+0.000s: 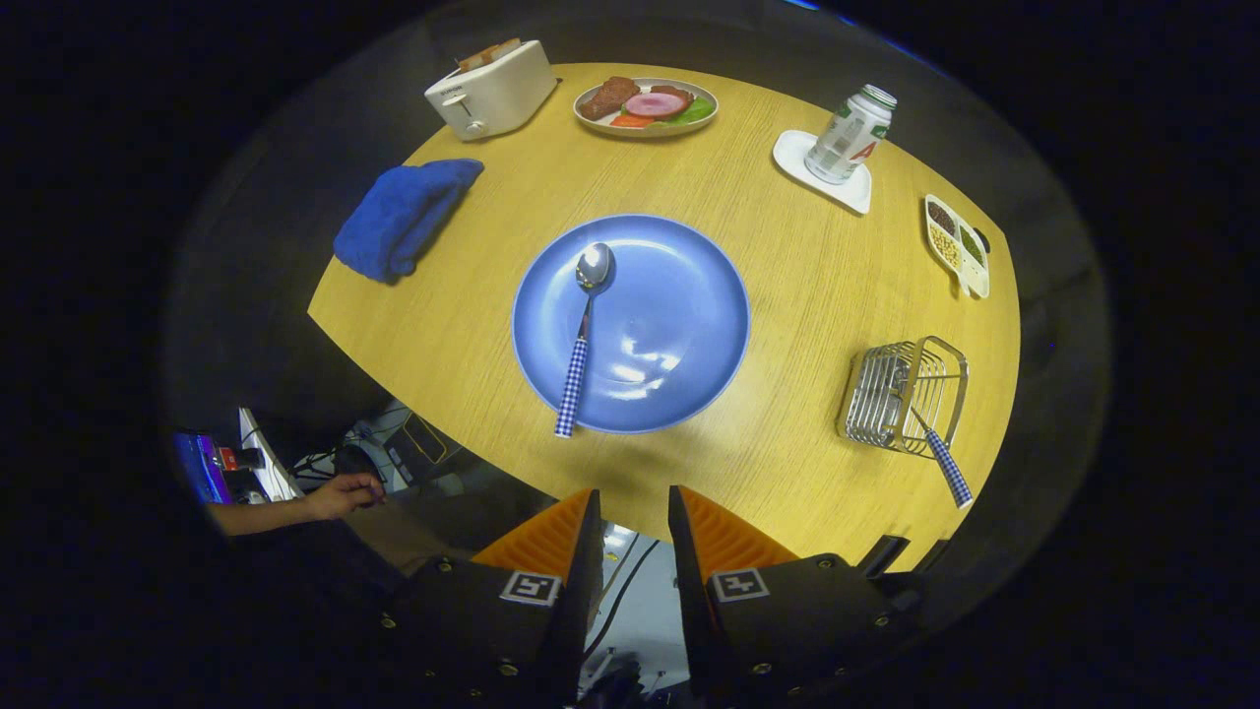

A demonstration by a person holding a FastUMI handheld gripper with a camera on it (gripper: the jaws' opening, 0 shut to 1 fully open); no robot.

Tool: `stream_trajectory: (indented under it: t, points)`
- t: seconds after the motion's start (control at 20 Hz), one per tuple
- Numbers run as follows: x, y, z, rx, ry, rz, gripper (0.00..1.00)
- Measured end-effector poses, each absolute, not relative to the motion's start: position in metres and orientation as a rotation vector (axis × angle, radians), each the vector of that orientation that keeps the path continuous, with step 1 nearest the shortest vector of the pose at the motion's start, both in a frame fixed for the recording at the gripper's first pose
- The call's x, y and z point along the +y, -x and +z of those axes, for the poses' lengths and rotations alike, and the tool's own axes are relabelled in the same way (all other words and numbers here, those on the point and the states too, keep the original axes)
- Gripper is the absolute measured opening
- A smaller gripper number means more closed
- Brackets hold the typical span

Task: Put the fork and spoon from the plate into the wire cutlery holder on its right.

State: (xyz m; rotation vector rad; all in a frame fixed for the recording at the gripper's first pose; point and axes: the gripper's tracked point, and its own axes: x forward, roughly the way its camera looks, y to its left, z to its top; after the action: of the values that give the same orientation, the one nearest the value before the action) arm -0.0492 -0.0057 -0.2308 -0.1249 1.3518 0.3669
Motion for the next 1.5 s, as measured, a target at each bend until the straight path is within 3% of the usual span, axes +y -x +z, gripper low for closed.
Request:
stream_trajectory:
  t: [1.5]
  points:
    - [0.061, 0.000, -0.307, 1.456, 0.048, 0.331, 0.41]
